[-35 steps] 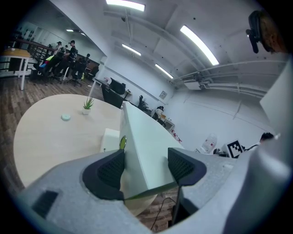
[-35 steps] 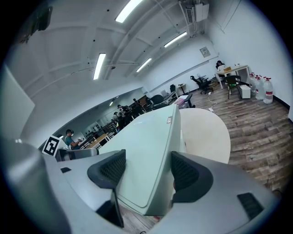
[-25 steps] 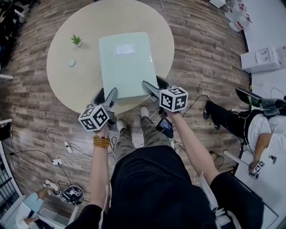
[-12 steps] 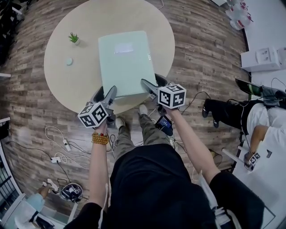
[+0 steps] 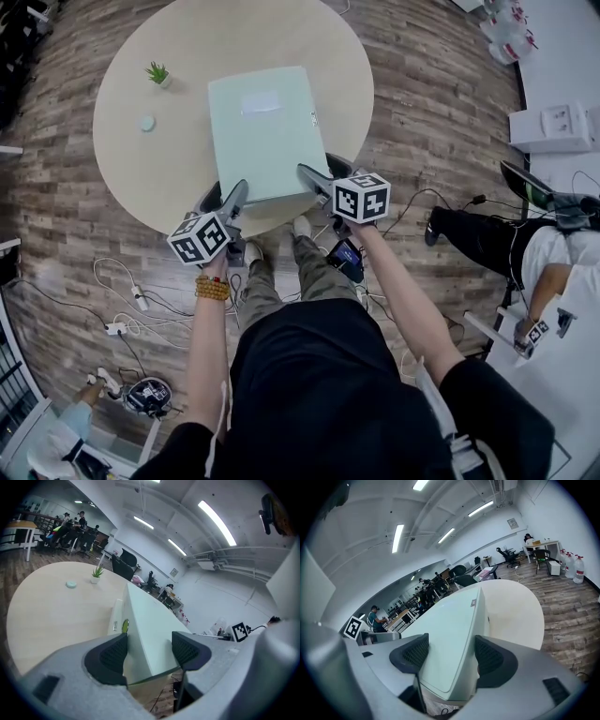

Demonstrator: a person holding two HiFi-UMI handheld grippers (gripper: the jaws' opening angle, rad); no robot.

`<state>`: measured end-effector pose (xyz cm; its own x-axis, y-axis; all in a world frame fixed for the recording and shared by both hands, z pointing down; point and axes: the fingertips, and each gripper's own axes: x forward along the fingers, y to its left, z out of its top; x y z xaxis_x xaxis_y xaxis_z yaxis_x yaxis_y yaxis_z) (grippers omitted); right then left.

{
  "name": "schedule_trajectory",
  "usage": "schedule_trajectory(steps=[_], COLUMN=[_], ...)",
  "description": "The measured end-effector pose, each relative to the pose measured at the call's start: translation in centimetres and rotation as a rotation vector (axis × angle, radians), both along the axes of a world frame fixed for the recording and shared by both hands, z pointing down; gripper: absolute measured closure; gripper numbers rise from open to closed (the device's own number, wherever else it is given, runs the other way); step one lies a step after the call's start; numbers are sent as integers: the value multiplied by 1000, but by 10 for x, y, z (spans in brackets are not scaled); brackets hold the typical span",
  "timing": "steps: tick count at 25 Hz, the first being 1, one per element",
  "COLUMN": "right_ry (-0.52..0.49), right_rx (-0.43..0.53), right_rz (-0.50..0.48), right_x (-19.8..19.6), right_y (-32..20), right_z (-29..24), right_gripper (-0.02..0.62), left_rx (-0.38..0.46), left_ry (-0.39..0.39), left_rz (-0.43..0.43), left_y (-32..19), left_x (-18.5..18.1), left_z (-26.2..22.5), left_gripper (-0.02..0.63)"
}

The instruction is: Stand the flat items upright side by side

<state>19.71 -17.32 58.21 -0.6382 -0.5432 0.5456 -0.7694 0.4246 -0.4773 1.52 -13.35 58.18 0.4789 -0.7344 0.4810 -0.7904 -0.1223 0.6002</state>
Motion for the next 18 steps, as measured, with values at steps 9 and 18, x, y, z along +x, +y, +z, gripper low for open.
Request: schedule_trajectory(steps=[9, 18], right_ry=[7, 29], right_rx=[-34, -60], right_rz=[2, -16], right_x=[-4, -6], right_y=[5, 9], right_z=[17, 25], right_gripper=[284, 287], left_rx=[-30, -67], left_ry=[-17, -41], left_rz=[20, 44], left_y=[2, 7], left_x=[-4, -5], left_z=[14, 22], left_gripper=[301, 301])
